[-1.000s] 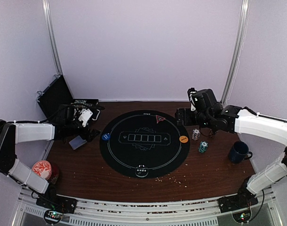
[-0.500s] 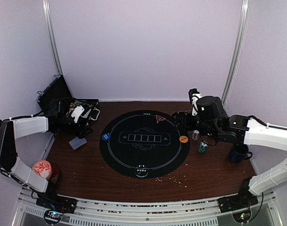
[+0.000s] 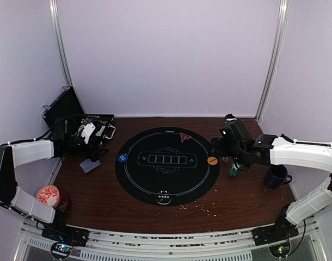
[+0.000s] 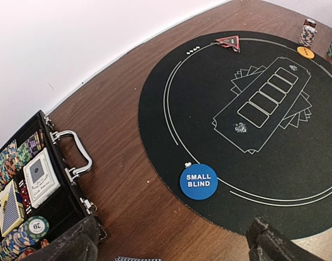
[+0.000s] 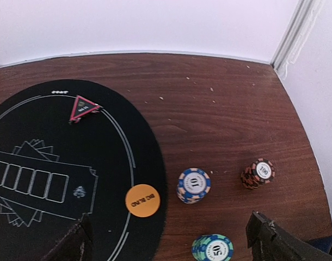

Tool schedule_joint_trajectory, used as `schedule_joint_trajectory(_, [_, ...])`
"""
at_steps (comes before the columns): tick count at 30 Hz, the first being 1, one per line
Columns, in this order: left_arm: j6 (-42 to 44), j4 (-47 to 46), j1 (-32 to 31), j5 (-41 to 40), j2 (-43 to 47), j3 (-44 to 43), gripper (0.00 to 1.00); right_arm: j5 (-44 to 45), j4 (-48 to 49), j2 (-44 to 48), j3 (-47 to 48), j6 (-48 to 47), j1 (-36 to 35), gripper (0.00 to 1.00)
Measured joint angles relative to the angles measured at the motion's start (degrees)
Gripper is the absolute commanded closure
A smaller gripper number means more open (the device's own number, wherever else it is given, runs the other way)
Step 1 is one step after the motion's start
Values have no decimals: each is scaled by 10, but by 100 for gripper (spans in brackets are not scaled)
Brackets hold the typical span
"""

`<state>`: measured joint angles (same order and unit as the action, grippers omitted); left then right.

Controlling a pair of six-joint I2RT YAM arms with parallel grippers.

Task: Distribute texas hold em gaming equipment
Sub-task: Pick up the pile of poker chips from the pile of poker chips.

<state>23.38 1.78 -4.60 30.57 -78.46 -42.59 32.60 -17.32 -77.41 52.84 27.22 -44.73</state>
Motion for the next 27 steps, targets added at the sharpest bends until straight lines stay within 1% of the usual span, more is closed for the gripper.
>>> schedule_joint_trajectory(5, [-13,-28,0,5,-10,7,2,-22,13,-20,-34,0,68,0])
schedule_joint_trajectory(11, [-23,-38,0,6,-39,7,2,-48,25,-70,-32,2,104,0])
schedule_joint_trajectory(13, [-24,-39,0,6,-41,7,2,-60,25,-92,-19,2,119,0])
schedule_joint_trajectory(18, [-26,-43,0,7,-41,7,2,-84,27,-131,10,3,144,4])
schedule_joint_trajectory(20, [-26,-46,0,7,-41,7,2,-92,27,-150,26,3,147,7])
schedule_joint_trajectory(23, [-28,-48,0,7,-41,7,2,-102,27,-193,66,2,149,8])
schedule_joint_trajectory(27, [-28,-48,0,7,-41,7,2,-108,30,-231,89,3,149,8])
